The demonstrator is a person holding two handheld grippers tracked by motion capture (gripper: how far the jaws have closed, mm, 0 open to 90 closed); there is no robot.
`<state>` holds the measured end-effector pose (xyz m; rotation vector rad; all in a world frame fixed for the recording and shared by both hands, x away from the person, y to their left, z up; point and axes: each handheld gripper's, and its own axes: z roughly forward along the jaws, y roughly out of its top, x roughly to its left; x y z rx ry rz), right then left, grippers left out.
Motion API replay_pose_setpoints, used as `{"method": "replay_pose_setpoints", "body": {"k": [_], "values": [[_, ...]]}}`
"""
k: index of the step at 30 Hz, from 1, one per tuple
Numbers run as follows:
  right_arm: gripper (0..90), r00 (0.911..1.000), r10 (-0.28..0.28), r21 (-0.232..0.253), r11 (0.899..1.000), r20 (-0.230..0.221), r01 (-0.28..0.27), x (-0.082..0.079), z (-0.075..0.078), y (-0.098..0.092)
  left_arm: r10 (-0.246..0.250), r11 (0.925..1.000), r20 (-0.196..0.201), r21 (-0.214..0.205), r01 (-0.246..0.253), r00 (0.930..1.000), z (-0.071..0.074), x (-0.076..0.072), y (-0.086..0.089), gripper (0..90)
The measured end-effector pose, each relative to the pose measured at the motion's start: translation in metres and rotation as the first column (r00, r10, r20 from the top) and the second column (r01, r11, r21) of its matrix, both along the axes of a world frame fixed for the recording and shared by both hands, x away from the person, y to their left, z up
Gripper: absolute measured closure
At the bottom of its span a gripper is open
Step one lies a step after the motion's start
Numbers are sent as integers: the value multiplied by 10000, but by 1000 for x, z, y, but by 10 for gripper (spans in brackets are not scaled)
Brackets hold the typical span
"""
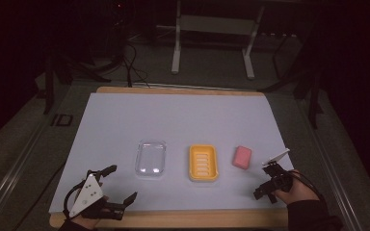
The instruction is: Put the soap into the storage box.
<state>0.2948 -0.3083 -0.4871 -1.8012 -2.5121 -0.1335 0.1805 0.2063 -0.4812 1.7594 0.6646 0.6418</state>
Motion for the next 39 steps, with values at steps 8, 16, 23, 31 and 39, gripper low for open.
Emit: {"method": "replay_pose_setpoints", "body": {"k": [8,16,23,31,39], "values": [[157,9996,183,167,9997,-219,-179,2,0,17,-1,10000,-3,80,1,10000,0,0,0,9],[190,9975,705,231,9972,25,-705,3,1,39,-11,9999,3,133,11,10000,0,-1,-1,10],[155,9952,967,95,9953,145,-968,6,4,49,-17,9999,13,117,17,10000,0,-1,-1,9],[99,9948,962,-183,9952,324,-957,17,7,60,50,9998,122,182,-52,9999,0,-1,0,9],[99,9955,885,148,9959,350,-890,27,11,63,129,9999,120,110,-130,9998,1,-1,1,10]]}}
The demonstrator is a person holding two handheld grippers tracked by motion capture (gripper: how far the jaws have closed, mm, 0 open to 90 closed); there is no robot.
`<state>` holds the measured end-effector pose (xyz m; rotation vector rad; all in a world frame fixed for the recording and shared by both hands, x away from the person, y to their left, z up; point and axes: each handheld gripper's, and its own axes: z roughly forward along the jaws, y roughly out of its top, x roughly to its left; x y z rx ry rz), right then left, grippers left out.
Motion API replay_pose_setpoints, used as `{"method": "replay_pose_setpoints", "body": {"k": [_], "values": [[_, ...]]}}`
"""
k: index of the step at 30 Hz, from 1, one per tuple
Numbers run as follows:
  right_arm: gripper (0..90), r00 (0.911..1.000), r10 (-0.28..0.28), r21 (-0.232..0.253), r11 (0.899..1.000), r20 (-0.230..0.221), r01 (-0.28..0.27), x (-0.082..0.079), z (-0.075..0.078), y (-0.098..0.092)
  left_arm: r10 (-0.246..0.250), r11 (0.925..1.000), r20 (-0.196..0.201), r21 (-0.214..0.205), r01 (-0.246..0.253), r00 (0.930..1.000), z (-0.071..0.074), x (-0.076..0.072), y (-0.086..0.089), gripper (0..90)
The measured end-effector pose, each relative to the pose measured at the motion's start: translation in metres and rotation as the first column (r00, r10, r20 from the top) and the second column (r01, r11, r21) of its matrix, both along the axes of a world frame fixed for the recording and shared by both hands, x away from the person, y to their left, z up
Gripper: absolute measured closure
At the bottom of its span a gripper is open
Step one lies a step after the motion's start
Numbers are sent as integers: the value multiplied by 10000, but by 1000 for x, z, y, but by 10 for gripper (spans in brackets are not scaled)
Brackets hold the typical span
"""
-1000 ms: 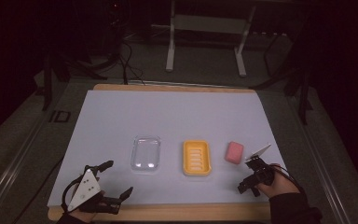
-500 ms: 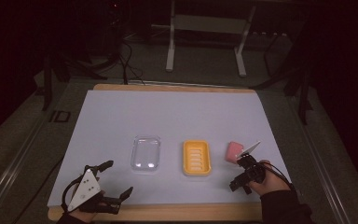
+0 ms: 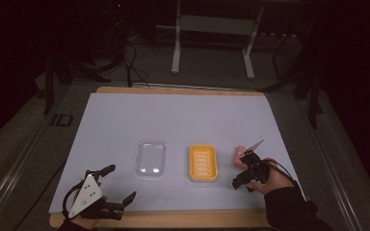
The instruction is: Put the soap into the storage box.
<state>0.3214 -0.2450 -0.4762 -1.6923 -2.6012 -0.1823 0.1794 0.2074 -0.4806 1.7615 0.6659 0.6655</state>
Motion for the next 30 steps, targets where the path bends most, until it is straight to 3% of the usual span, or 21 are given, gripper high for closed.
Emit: {"method": "replay_pose_setpoints", "body": {"k": [6,10,16,21,28,30], "values": [[99,9990,-338,433,9985,301,324,12,11,-1,5,10000,-19,-1,-5,10000,0,0,-1,9],[99,9932,-822,437,9959,822,788,20,15,1,0,10000,-35,16,0,10000,0,0,-1,9],[103,9884,-1225,321,9922,900,1201,33,14,2,-52,10000,-42,29,52,10000,-1,0,-1,9],[136,9778,-1816,307,9833,1048,1794,46,10,-1,-49,10000,-71,31,50,10000,-1,0,-1,9],[138,9673,-2223,254,9750,1225,2208,57,9,-1,-68,9999,-79,81,69,9999,-1,0,-2,9],[139,9598,-2517,294,9678,1245,2500,63,9,0,-72,9999,-92,91,73,9999,-1,1,-2,10]]}}
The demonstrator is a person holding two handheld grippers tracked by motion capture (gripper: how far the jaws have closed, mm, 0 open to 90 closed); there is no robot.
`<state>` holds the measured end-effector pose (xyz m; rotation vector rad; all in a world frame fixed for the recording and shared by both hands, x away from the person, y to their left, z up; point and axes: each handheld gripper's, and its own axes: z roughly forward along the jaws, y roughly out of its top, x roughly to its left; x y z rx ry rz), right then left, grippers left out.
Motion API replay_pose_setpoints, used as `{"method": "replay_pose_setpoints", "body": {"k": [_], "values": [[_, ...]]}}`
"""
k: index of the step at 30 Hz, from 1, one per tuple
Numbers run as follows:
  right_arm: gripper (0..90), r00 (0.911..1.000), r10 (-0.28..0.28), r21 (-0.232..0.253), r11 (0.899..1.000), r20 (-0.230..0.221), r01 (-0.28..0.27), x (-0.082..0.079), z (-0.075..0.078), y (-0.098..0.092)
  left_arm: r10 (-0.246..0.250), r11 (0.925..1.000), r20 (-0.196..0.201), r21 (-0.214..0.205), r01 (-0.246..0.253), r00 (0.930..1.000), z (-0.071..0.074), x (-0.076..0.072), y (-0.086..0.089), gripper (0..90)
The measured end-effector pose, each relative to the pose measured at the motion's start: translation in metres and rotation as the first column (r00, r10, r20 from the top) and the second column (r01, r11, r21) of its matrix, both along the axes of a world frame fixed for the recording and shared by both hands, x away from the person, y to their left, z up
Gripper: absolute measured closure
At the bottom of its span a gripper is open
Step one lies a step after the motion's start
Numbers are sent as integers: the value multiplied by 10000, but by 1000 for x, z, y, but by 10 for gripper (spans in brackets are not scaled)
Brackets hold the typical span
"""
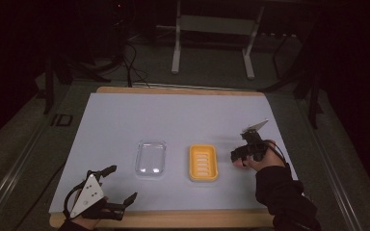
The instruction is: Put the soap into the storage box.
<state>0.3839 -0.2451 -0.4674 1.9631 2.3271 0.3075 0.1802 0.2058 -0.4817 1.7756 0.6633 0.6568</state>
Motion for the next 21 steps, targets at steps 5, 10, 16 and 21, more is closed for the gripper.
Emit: {"method": "replay_pose_setpoints", "body": {"k": [5,10,16,21], "values": [[139,9994,-331,-1,9995,-79,331,8,-2,1,-10,10000,-13,10,10,10000,0,0,0,9],[154,9944,-1036,-77,9946,-199,1035,21,-9,4,5,10000,-12,25,-5,10000,0,0,0,10],[205,9831,-1831,-247,9828,-58,1829,27,-10,4,-12,10000,-5,-3,12,10000,0,0,0,10],[227,9775,-2105,-34,9776,-116,2105,25,-9,9,-19,10000,-5,-20,19,10000,0,-1,0,10]]}}
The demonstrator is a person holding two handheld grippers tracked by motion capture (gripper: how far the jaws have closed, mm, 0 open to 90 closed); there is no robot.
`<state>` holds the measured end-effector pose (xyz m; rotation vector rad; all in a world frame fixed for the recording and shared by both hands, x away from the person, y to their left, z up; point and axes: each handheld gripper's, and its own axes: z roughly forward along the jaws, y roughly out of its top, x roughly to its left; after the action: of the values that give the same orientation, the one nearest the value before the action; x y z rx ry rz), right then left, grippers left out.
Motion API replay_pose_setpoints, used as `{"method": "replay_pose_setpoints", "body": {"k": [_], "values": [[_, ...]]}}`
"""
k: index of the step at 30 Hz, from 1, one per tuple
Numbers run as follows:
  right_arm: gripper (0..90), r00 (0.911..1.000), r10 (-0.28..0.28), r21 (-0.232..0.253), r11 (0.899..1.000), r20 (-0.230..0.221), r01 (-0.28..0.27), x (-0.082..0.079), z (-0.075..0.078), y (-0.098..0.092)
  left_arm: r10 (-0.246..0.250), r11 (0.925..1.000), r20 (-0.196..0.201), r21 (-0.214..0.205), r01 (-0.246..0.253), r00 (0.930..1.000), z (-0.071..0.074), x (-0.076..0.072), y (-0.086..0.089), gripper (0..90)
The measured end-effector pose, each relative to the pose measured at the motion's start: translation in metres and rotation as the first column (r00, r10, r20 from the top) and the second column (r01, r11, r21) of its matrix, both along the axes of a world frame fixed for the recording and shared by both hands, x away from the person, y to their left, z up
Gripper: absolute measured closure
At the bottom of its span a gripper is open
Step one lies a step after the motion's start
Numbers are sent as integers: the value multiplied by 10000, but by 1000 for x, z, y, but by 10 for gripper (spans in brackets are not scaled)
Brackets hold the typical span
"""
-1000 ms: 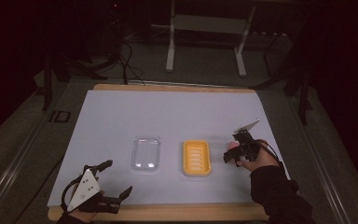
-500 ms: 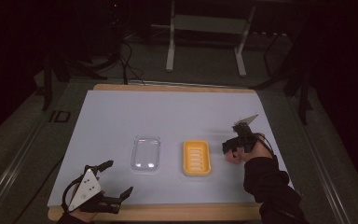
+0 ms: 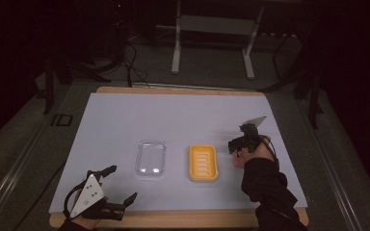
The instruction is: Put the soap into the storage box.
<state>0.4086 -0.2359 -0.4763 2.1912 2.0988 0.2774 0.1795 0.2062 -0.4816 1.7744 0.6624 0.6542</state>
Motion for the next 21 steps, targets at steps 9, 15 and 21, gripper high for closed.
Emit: {"method": "replay_pose_setpoints", "body": {"k": [9,15,21], "values": [[350,9990,157,-693,9974,-427,-187,-2,-16,1,-2,10000,43,-55,2,10000,1,-1,1,9],[368,9981,466,-1005,9937,-393,-504,-1,-16,5,-20,10000,28,-40,20,10000,0,-1,0,10],[371,9972,594,-1052,9924,-450,-639,0,-15,3,-13,10000,29,-53,13,10000,0,0,1,10]]}}
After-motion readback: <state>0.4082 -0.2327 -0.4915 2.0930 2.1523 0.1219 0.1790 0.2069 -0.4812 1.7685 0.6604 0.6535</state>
